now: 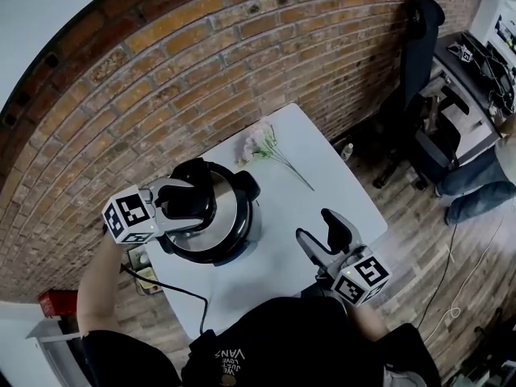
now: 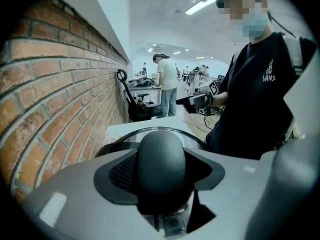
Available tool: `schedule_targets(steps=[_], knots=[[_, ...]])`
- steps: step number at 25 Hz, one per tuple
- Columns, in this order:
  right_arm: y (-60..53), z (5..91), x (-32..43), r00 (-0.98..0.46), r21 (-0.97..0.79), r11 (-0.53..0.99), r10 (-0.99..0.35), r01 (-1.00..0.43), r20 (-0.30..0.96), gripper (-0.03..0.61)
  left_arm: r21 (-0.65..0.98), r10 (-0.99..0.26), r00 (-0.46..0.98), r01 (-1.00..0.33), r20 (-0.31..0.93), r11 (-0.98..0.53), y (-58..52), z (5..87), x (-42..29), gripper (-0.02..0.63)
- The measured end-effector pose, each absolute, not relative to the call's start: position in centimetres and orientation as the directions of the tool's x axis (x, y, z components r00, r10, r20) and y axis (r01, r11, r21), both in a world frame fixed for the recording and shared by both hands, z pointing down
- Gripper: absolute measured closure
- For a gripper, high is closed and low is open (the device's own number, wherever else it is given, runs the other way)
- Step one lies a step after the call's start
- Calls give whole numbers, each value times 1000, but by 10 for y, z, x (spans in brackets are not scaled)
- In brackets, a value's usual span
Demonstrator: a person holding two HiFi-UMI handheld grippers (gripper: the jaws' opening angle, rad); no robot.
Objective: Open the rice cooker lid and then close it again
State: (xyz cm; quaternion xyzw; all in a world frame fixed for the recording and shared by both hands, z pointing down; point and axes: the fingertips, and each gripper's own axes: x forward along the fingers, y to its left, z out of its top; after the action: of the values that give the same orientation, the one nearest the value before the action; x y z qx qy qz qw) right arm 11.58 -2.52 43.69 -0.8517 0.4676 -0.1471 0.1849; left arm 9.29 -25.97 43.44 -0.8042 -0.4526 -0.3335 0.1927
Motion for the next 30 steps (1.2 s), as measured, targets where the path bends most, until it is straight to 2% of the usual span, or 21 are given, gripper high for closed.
schedule_targets(steps=[10,16,30], knots=[[-33,436,119,508,-448,-485,-858,-751,78,267,-9,620,342,880,706,-476,-259,434,93,334],[-34,436,117,514,-445,-494,-853,-747,84,267,-33,597,251,936,762,-351,-257,450,84,334],[-42,441,111,505,-453,-488,-858,-746,92,267,-30,644,289,924,708,-381,-257,448,86,333]])
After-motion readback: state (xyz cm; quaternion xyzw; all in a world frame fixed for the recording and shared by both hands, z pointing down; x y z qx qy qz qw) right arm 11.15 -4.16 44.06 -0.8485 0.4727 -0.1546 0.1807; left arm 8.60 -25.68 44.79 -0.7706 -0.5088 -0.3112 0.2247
